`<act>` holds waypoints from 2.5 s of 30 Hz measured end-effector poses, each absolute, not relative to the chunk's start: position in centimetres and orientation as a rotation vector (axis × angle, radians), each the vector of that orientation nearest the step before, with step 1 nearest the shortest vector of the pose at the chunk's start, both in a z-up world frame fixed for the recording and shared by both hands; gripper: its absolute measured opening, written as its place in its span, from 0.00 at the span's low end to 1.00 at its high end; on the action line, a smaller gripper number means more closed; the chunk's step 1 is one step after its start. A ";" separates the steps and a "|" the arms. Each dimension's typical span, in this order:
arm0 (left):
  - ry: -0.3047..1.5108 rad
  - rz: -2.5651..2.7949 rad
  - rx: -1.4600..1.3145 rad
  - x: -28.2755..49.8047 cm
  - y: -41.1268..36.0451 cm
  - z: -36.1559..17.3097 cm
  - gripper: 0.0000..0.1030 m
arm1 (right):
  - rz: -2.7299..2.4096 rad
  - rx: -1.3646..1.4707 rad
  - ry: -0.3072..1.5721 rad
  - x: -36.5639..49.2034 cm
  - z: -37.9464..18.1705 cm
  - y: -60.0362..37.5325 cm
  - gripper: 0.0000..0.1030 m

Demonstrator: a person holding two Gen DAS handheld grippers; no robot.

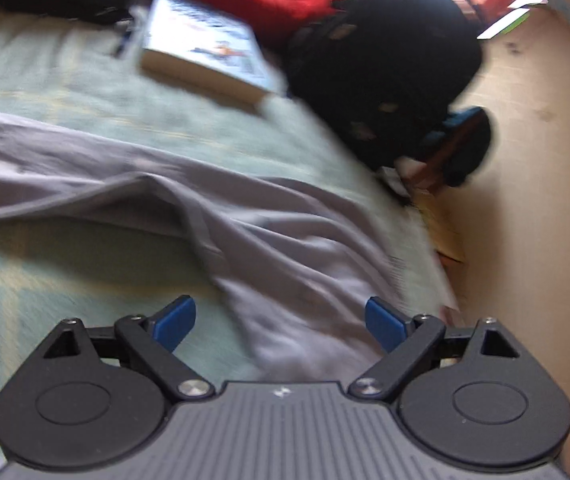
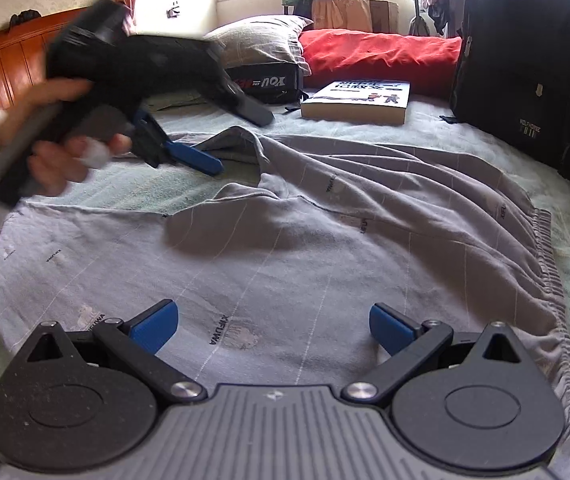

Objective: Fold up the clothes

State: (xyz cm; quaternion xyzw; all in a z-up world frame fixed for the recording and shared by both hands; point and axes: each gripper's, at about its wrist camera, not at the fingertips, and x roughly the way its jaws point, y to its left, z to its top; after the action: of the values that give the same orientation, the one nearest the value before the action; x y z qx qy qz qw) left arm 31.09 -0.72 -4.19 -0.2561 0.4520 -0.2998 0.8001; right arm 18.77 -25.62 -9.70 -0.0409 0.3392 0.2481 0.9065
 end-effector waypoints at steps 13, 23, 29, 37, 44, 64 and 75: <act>1.103 -0.672 -0.635 31.2 -3.2 -8.2 0.81 | 0.480 -0.085 0.708 18.2 -10.0 -26.3 1.00; 0.930 -0.604 -0.331 26.5 -3.2 -2.7 0.85 | 0.468 -0.108 0.697 19.0 -9.3 -27.2 1.00; 0.877 -0.608 -0.184 22.1 -3.7 -3.1 0.87 | 0.512 -0.139 0.708 21.2 -9.0 -27.4 1.00; 0.929 -0.458 -0.355 22.3 -0.5 -6.2 0.86 | 0.544 -0.146 0.786 24.1 -10.4 -27.6 1.00; 0.846 -0.333 -0.203 20.6 0.1 -3.9 0.89 | 0.571 -0.104 0.765 25.4 -7.1 -28.8 1.00; 0.889 -0.030 -0.092 16.4 5.6 -6.6 0.92 | 0.872 -0.029 0.839 38.2 -4.9 -17.4 1.00; 0.855 -0.053 -0.090 16.1 5.5 -6.0 0.94 | 0.786 0.059 0.884 45.9 -5.1 -19.9 1.00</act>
State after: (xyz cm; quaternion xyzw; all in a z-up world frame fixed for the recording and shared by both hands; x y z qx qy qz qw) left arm 16.12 5.52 -6.04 -0.0435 0.4143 -0.0257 0.9087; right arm 45.87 -19.91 -5.07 0.0278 0.4165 0.3704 0.8298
